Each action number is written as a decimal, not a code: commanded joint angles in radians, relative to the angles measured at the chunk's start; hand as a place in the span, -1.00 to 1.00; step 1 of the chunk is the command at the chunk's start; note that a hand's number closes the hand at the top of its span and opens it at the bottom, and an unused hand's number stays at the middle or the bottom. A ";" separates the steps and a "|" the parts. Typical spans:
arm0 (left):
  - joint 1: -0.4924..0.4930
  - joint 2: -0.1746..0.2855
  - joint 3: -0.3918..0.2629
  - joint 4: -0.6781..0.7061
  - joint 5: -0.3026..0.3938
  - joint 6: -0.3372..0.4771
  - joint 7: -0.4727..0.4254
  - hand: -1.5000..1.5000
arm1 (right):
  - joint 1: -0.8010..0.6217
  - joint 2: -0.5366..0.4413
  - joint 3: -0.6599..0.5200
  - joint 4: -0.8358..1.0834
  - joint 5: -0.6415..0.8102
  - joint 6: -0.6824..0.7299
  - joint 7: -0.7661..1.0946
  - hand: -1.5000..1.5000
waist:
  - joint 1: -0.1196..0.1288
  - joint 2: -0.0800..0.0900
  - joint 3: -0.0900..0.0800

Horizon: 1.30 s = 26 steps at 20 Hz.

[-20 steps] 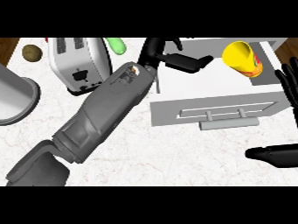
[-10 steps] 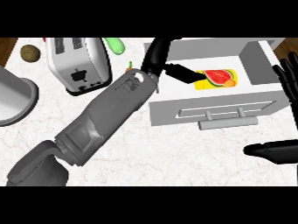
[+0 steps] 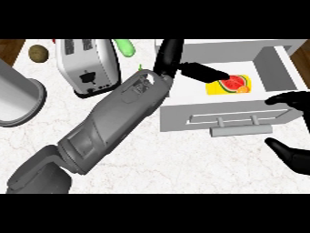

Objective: Pick up the cup, place it into the drawer and close the drawer

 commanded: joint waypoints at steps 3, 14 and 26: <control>-0.028 0.025 0.069 -0.040 0.015 -0.017 0.026 -1.00 | 0.107 -0.106 -0.007 -0.112 0.064 0.100 -0.014 1.00 | 0.041 -0.014 -0.001; 0.157 0.212 0.125 -0.319 -0.004 -0.043 0.123 -1.00 | 0.133 -0.079 0.129 -0.121 0.399 0.019 0.011 1.00 | 0.078 -0.017 -0.001; 0.459 0.416 0.204 -0.645 0.028 -0.125 0.166 -1.00 | -0.080 -0.042 0.332 0.183 0.842 -0.153 -0.038 1.00 | 0.123 -0.011 -0.002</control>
